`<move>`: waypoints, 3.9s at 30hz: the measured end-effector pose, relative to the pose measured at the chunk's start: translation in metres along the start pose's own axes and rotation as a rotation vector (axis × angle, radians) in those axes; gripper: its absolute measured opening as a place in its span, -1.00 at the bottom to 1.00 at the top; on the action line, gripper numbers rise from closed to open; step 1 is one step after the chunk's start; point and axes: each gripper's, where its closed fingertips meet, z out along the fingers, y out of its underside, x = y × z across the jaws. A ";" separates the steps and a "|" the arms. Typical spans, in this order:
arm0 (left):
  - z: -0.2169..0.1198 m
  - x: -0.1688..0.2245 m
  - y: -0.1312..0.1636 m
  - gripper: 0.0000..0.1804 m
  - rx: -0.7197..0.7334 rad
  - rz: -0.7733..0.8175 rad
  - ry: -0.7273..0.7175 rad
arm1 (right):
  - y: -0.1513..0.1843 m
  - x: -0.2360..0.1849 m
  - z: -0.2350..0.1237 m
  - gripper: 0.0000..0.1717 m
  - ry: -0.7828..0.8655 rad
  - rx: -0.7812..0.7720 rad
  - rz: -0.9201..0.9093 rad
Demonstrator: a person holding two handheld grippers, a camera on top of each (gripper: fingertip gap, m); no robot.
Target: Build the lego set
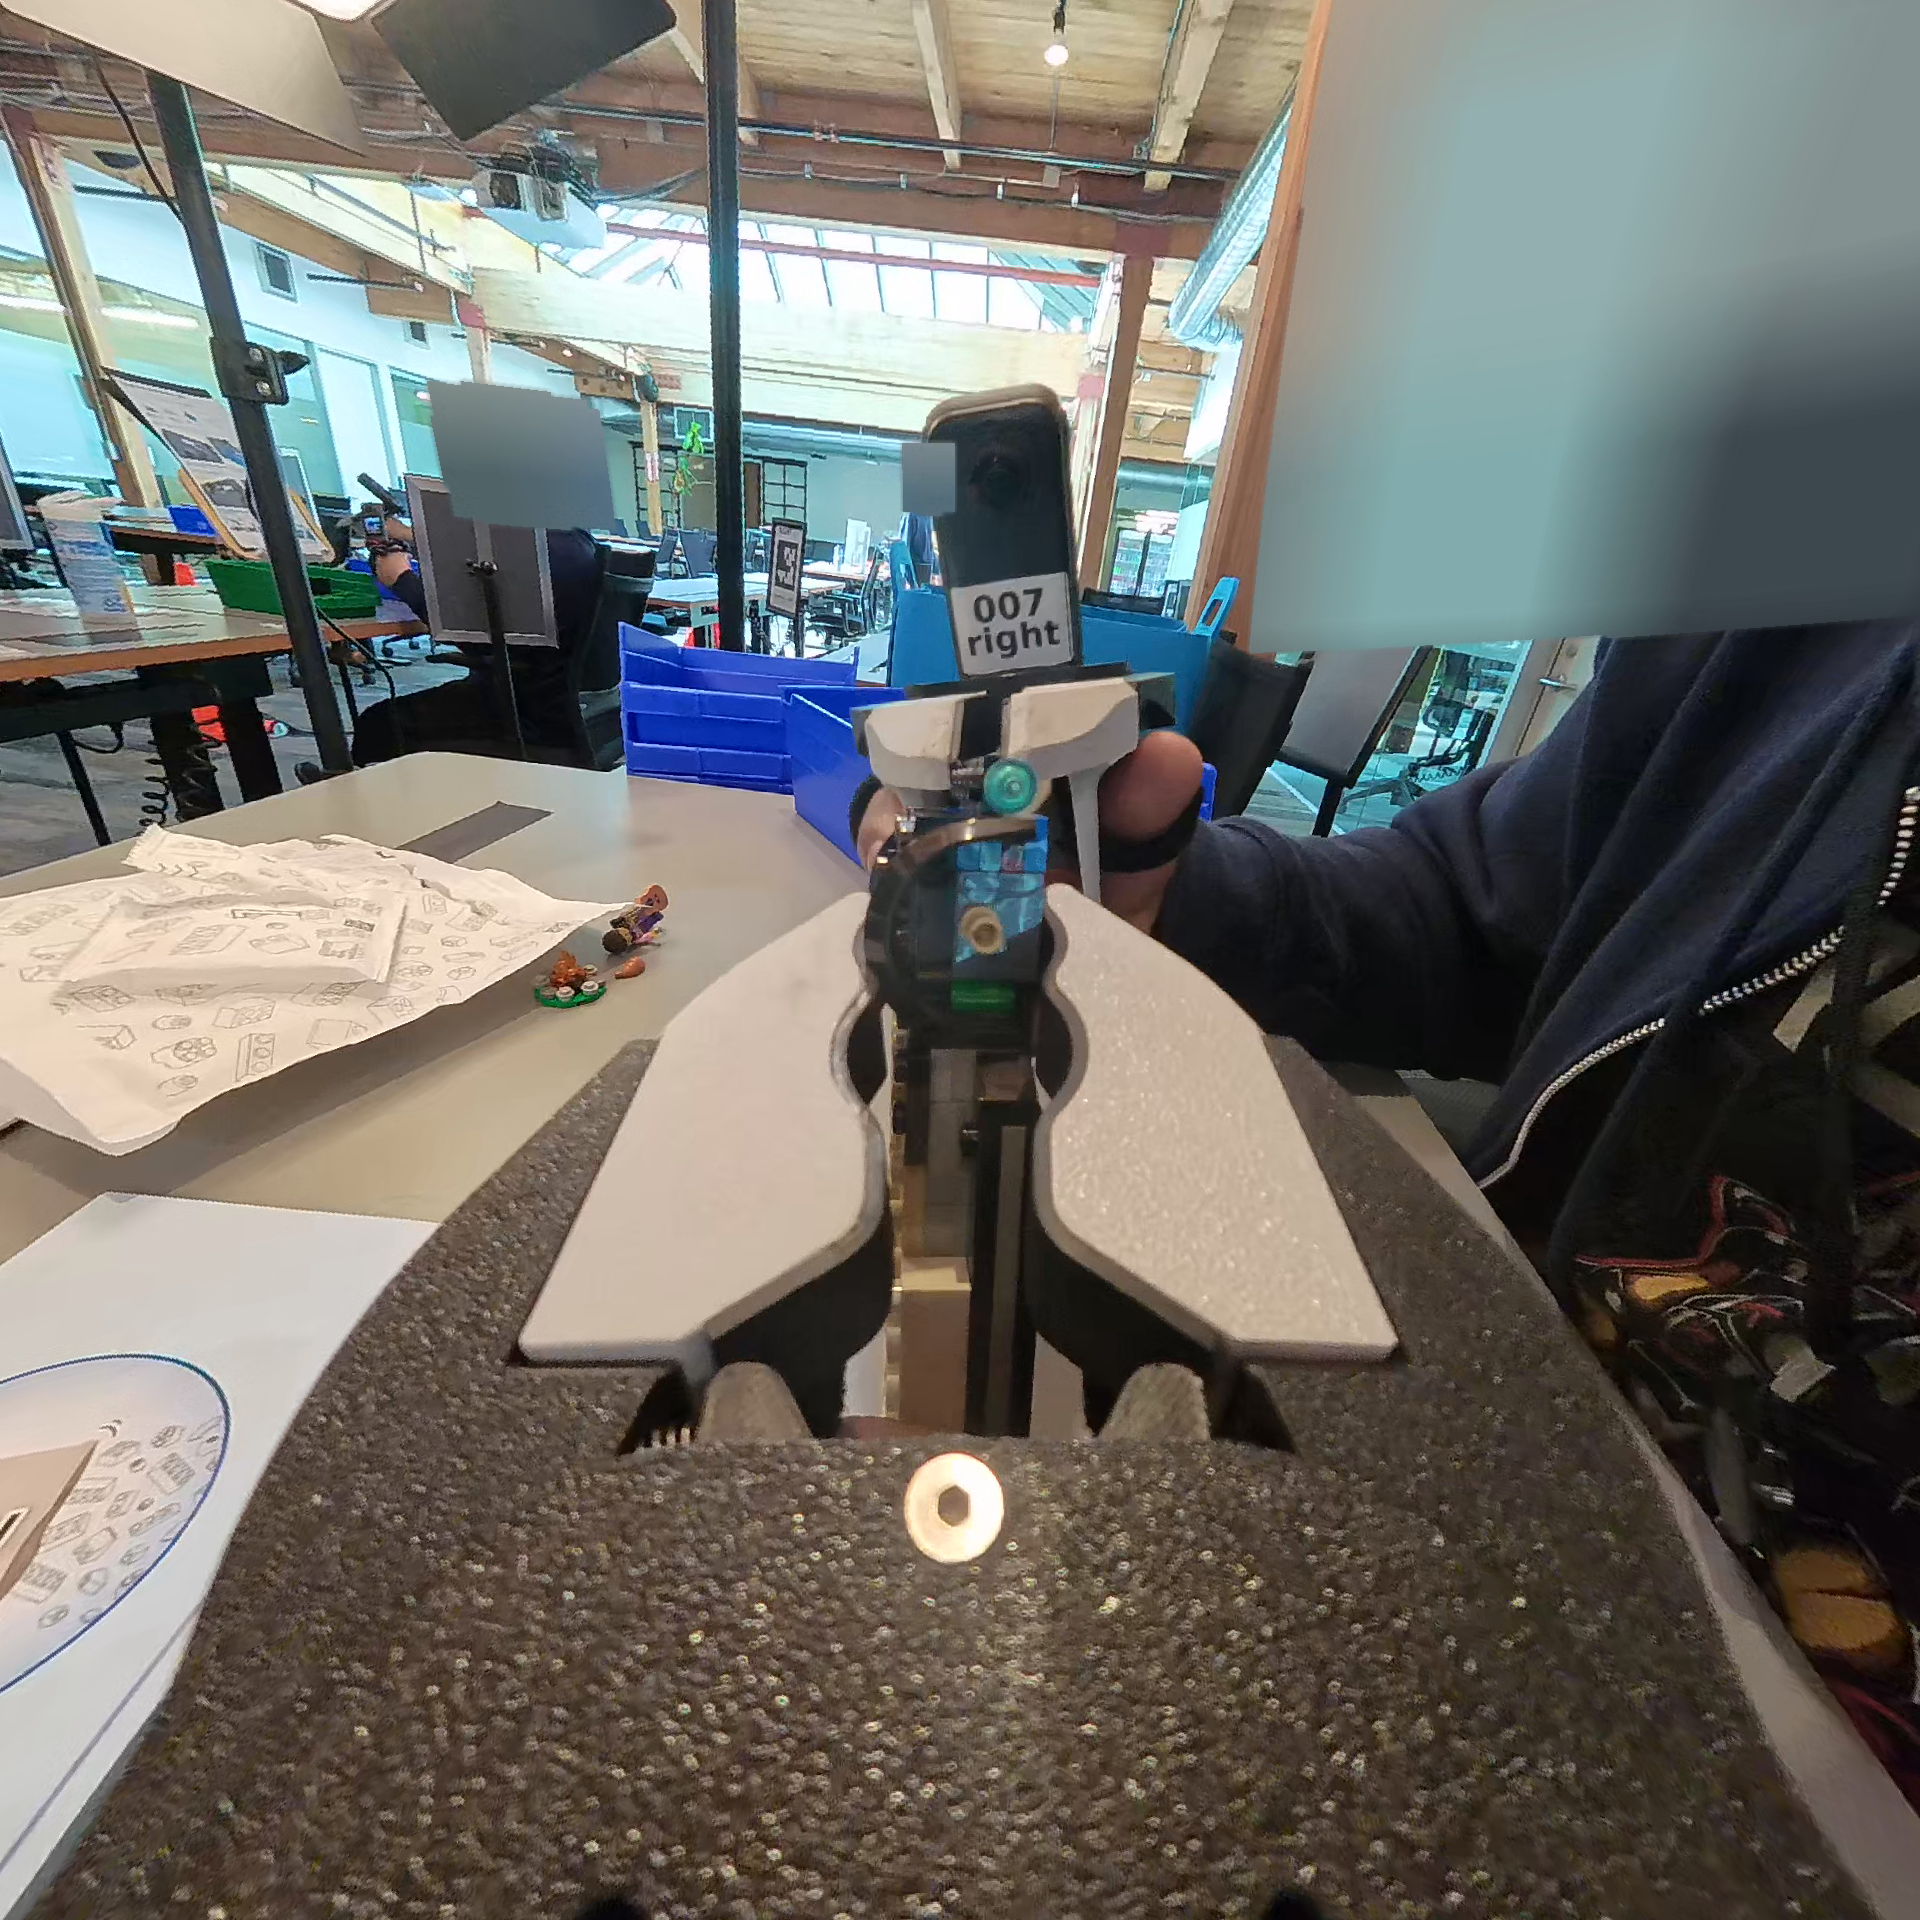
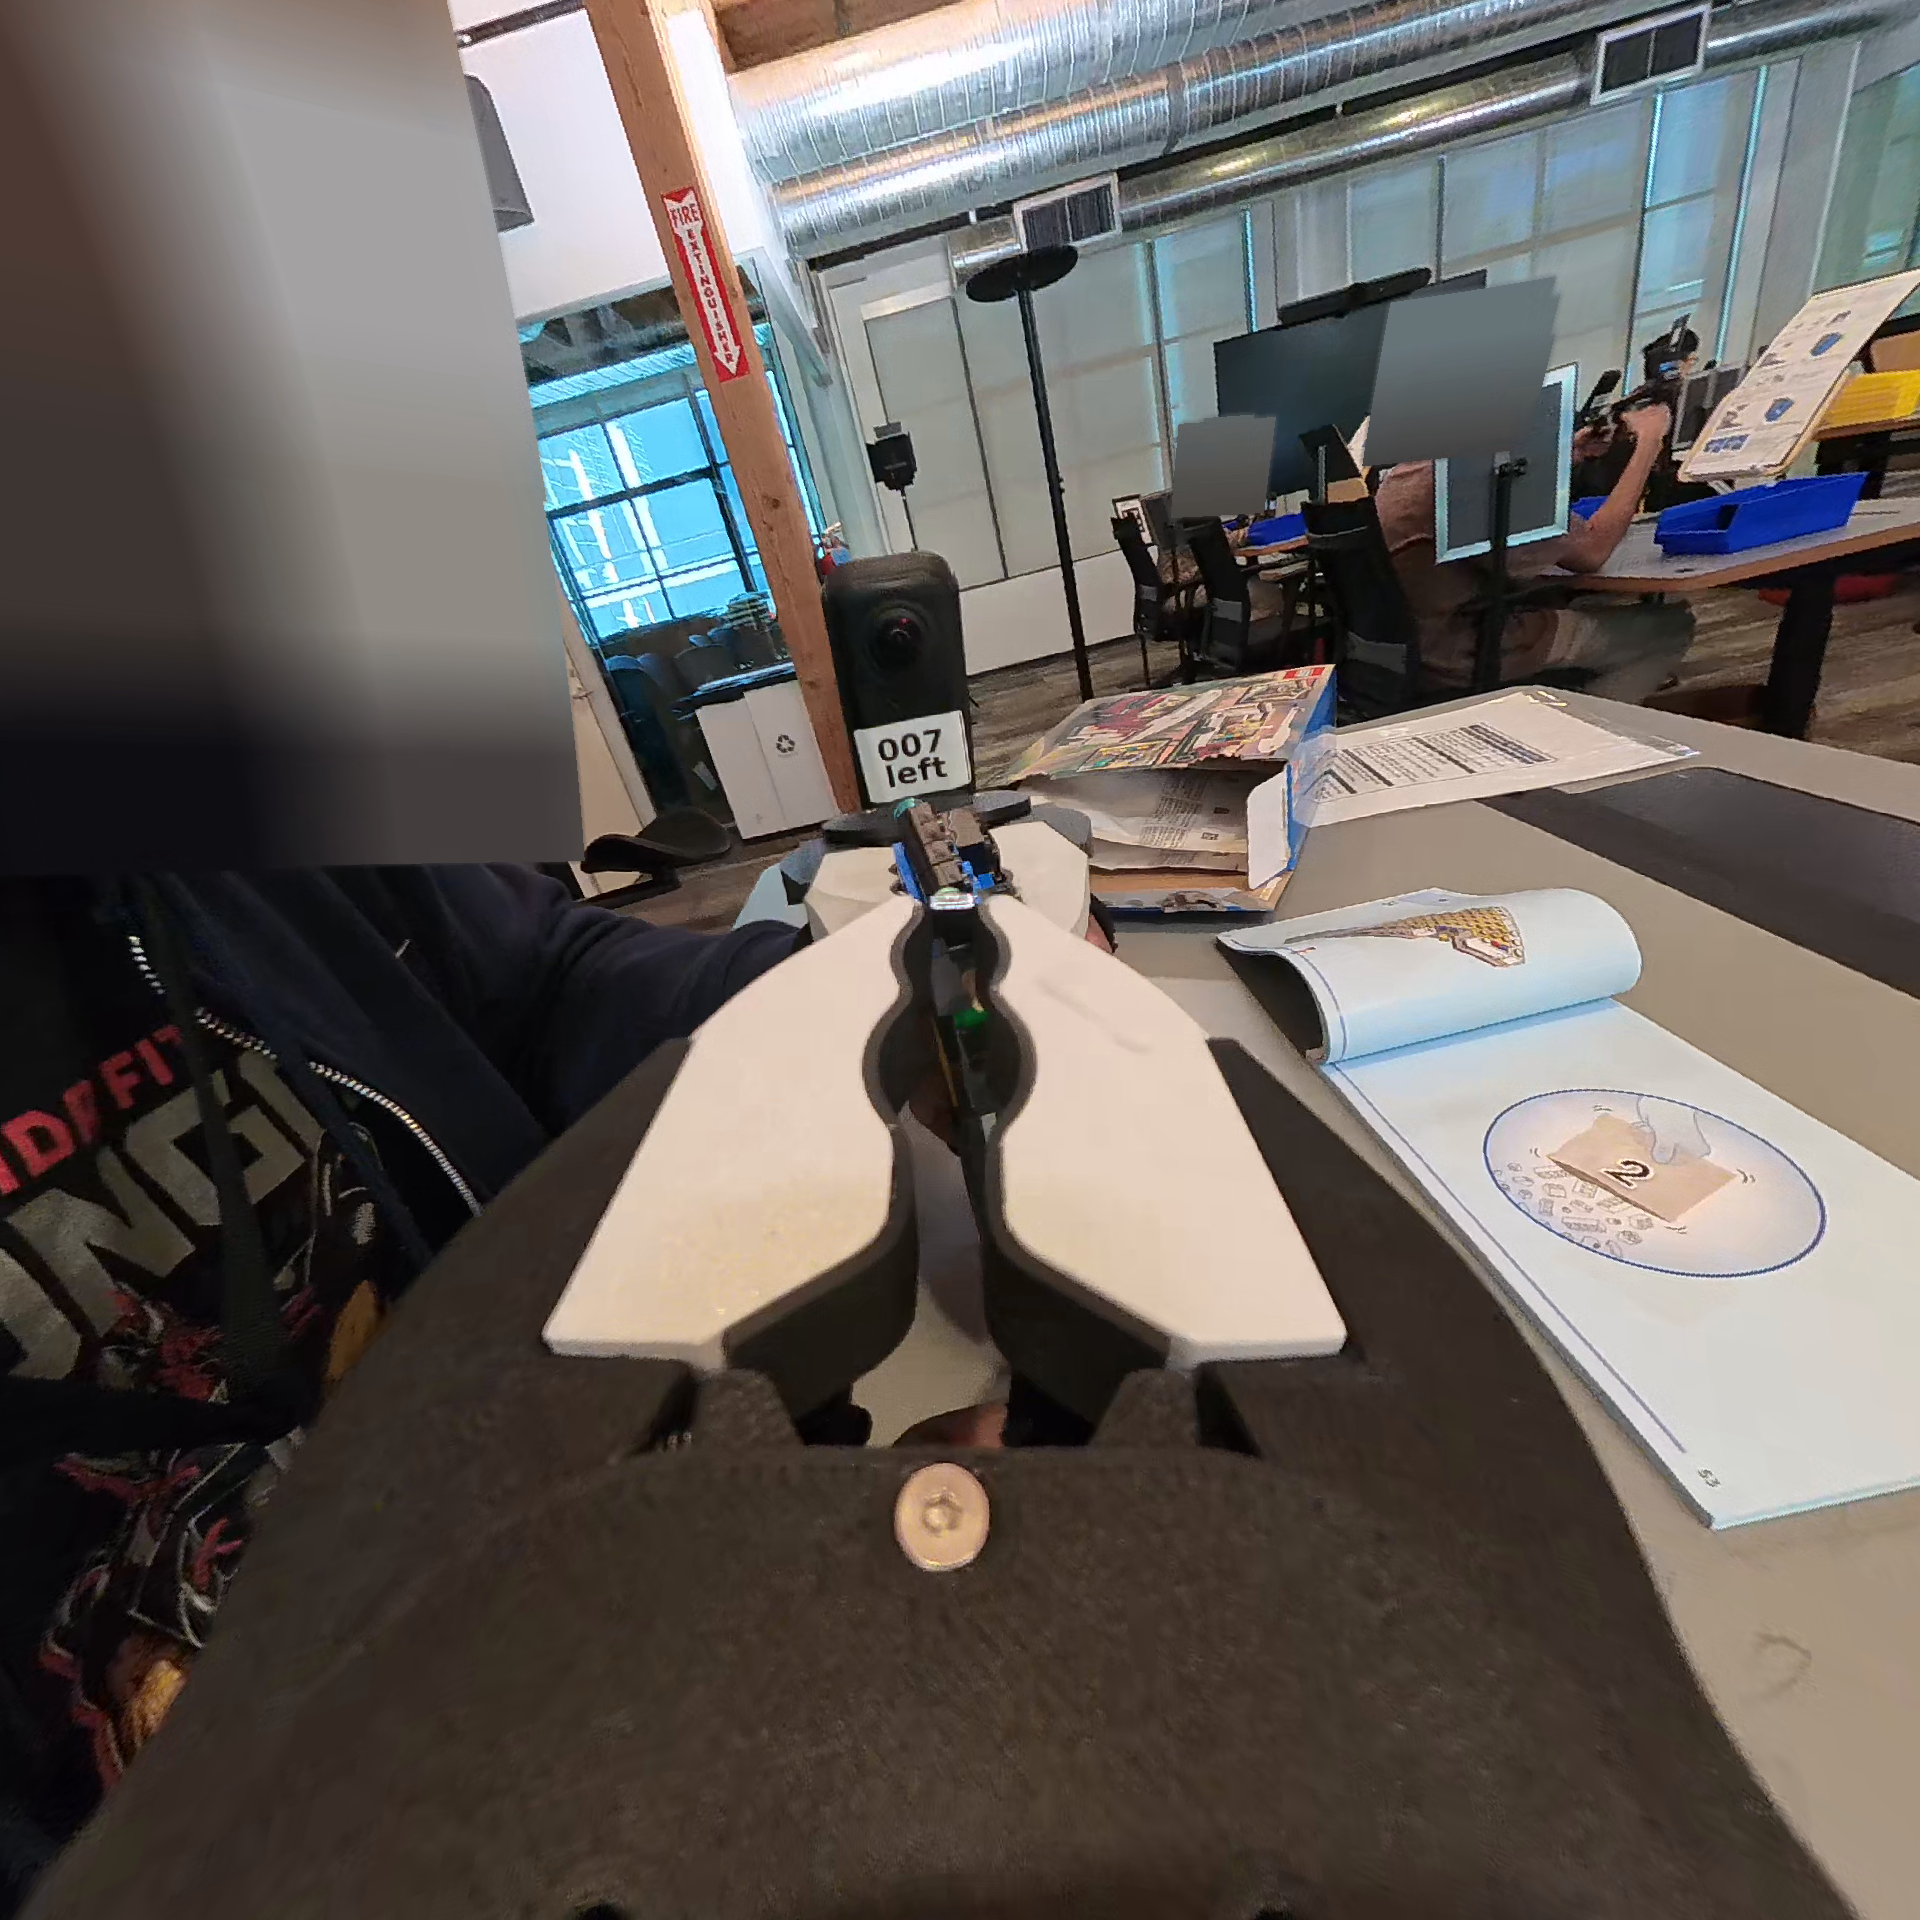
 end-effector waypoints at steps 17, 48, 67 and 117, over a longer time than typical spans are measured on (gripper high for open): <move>0.001 0.009 -0.001 -0.73 0.072 -0.318 0.179 | -0.002 -0.006 0.002 -0.92 -0.062 0.058 0.023; 0.003 0.001 -0.006 -0.73 0.191 -0.463 0.174 | -0.008 0.005 0.005 -0.91 0.005 0.259 0.142; 0.004 -0.005 -0.002 -0.72 0.231 -0.534 0.175 | -0.003 0.014 0.007 -0.91 0.064 0.227 0.153; 0.012 0.011 0.005 -0.72 0.153 -0.657 0.279 | 0.002 -0.001 -0.010 -0.96 -0.166 -0.725 -1.137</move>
